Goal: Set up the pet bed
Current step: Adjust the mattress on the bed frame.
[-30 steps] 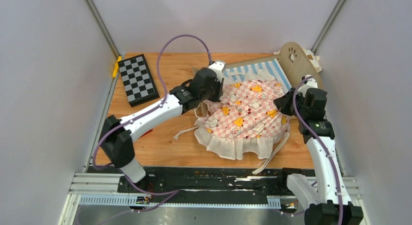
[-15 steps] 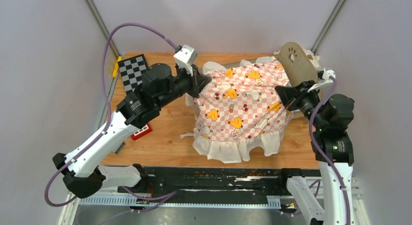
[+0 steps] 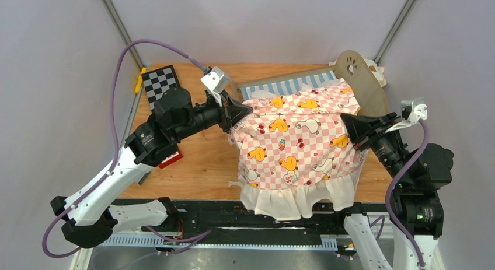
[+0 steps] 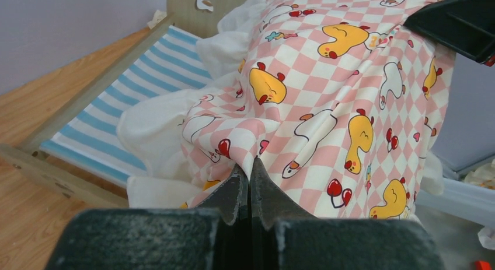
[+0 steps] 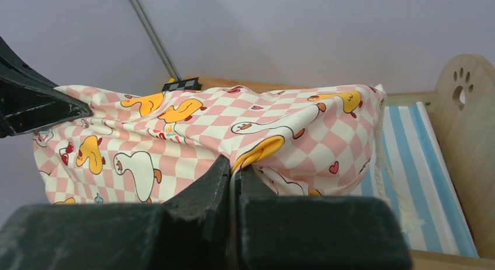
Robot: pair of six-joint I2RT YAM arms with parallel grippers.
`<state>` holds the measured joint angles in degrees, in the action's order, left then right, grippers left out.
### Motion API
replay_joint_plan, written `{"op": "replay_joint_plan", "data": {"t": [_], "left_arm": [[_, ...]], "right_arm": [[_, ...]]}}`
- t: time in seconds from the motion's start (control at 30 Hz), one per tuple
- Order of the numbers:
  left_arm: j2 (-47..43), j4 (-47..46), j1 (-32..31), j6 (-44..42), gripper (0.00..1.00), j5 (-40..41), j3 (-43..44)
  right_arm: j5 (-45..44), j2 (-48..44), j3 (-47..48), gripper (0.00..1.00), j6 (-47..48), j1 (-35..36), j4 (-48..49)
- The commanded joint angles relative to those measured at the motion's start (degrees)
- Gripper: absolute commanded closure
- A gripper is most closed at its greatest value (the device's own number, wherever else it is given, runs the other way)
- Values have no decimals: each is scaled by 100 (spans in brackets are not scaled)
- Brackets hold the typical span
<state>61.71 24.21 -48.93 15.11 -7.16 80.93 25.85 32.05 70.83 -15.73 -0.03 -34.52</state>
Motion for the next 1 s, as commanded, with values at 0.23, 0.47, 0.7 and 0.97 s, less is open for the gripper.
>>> {"op": "replay_joint_plan", "data": {"t": [0.23,0.47,0.7,0.97], "left_arm": [[141,-721,-159,9,82,52,-1920],[62,-855,-337,268,29,126,-2516],[-485,-483,-337,150,1,782,-2144],[-581,-559,-328,412,0,1889,-1906]], "right_arm": [[-2936,-567,-1513,54,-506,-80,-1295],[-3401,-436,-1641,11,-657,-78,-1456],[-2699,311,-1501,11,-272,-78,-932],[-1745,1557,-1317,1,142,-79,-345]]}}
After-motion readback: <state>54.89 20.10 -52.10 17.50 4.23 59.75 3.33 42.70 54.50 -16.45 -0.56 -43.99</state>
